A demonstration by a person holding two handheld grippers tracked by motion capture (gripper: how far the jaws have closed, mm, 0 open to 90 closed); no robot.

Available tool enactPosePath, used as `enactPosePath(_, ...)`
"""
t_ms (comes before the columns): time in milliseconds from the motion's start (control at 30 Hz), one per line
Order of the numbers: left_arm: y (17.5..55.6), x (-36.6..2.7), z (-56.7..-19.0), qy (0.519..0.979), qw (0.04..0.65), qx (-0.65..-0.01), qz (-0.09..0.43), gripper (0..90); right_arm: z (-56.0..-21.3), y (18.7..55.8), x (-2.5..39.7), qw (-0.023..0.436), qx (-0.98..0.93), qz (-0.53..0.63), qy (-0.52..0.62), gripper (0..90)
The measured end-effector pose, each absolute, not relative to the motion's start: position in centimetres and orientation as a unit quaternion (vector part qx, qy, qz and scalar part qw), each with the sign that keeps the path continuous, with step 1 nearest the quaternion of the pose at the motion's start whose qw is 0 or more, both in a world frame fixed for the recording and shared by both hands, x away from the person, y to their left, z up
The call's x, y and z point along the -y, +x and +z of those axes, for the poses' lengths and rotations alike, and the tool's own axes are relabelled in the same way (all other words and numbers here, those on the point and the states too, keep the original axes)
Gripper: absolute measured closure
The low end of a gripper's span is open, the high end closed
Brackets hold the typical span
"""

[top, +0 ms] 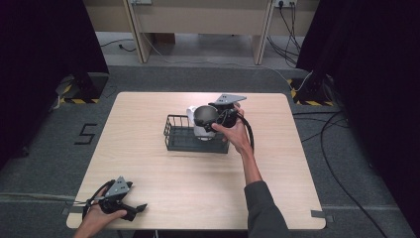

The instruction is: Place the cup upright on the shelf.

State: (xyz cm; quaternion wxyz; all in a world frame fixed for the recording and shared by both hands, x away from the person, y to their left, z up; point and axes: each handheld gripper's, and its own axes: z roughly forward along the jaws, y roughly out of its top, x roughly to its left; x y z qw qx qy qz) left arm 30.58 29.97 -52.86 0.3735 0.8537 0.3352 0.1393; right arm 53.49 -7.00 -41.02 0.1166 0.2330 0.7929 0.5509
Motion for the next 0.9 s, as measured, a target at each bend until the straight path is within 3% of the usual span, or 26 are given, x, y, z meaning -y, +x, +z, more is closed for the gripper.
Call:
enactPosePath(567, 30.6, -30.0, -52.9, 0.854, 0.374, -0.335, 0.139, 0.0, -42.2, 53.3, 6.4, 0.115, -0.812, 0.528, 0.219, 5.8)
enactPosePath(900, 30.6, -30.0, -52.9, 0.854, 0.374, -0.335, 0.139, 0.0, -41.7, 52.7, 6.1, 0.157, -0.811, 0.520, 0.217, 4.8)
